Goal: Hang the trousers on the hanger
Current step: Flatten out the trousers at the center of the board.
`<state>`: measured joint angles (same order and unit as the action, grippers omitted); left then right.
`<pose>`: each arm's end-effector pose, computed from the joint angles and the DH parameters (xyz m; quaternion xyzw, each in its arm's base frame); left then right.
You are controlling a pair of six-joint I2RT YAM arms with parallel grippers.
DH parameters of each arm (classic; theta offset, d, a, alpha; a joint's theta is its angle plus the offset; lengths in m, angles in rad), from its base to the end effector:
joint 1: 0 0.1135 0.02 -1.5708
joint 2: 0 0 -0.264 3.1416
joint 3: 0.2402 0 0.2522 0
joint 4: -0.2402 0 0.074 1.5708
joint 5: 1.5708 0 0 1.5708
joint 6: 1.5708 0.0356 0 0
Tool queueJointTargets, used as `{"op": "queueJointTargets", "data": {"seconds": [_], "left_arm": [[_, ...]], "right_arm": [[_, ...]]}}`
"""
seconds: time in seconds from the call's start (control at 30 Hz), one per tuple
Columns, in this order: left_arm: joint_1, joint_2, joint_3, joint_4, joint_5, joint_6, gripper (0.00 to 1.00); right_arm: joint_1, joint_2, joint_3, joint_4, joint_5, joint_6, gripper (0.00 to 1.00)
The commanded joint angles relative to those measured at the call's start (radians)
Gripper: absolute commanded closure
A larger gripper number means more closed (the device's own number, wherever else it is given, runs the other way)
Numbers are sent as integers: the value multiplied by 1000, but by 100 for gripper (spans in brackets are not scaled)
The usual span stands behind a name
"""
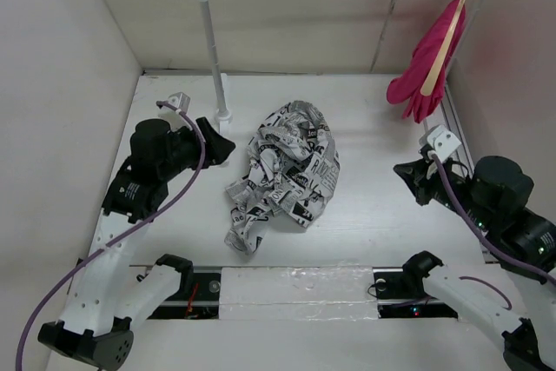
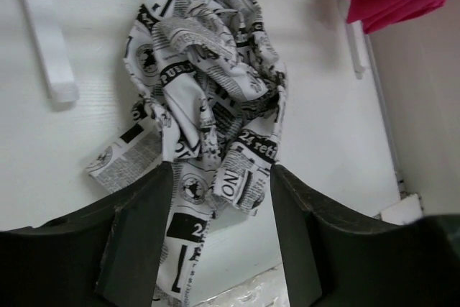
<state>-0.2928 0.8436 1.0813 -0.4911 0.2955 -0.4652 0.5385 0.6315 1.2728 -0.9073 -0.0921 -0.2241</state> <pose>0.1627 -0.0599 0.3996 0.0224 0.7870 -0.3322 0.5194 0.0609 0.0402 0.4352 -0.3213 0.7264 0.1311 0.5932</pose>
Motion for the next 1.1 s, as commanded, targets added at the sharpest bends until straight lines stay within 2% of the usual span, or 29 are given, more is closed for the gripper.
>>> {"op": "queueJointTargets", "data": {"seconds": [0.0, 0.07, 0.13, 0.17, 0.2, 0.23, 0.27, 0.3, 0.33, 0.37, 0.4, 0.43, 0.47, 0.5, 0.6, 0.67, 0.7, 0.8, 0.9, 0.93, 1.07], "left_arm": [[1, 8, 65, -69, -145, -15, 49], [1, 5, 80, -119, -256, -29, 54], [1, 5, 80, -164, -324, -35, 65], [10, 11, 72, -176, -326, -30, 71], [11, 21, 65, -185, -320, -20, 88], [11, 56, 54, -219, -306, -16, 95], [20, 80, 25, -231, -245, -15, 100], [20, 116, -1, -239, -213, -15, 100], [20, 123, -29, -216, -178, -16, 100], [6, 121, -97, -192, -112, -27, 100], [-9, 111, -128, -173, -108, -44, 100], [-37, 101, -153, -138, -108, -87, 99], [-37, 100, -209, -121, -76, -104, 88], [-37, 97, -240, -104, -55, -116, 62], [-37, 113, -366, -5, 39, -153, 38], [-69, 133, -403, 51, 3, -161, 34], [-86, 167, -399, 57, -31, -162, 29], [-115, 237, -380, 95, -76, -171, 19], [-115, 270, -406, 161, -79, -193, 19], [-115, 282, -422, 183, -76, -199, 23], [-115, 278, -452, 198, -50, -199, 27]], "right_arm": [[9, 50, -46, 48, -106, -26, 100], [9, 91, -70, 56, -158, -52, 100], [9, 117, -114, 76, -188, -72, 100], [9, 129, -130, 85, -199, -75, 100], [9, 148, -151, 117, -211, -73, 100], [9, 154, -200, 142, -242, -63, 100], [9, 161, -229, 166, -256, -60, 100], [18, 178, -257, 217, -267, -52, 100], [31, 184, -312, 244, -282, -32, 90], [40, 195, -335, 270, -290, -23, 64], [58, 207, -358, 318, -297, -17, 51], [67, 232, -400, 343, -301, 5, 40], [77, 249, -418, 358, -299, 14, 29], [87, 266, -435, 382, -296, 22, 26], [87, 333, -522, 457, -287, 60, 22], [110, 372, -578, 525, -325, 94, 22], [130, 381, -589, 591, -339, 101, 21], [251, 431, -561, 663, -278, 120, 17], [356, 535, -457, 638, -164, 100, 13], [421, 589, -402, 618, -73, 91, 13], [469, 646, -316, 625, 53, 77, 13]]}}
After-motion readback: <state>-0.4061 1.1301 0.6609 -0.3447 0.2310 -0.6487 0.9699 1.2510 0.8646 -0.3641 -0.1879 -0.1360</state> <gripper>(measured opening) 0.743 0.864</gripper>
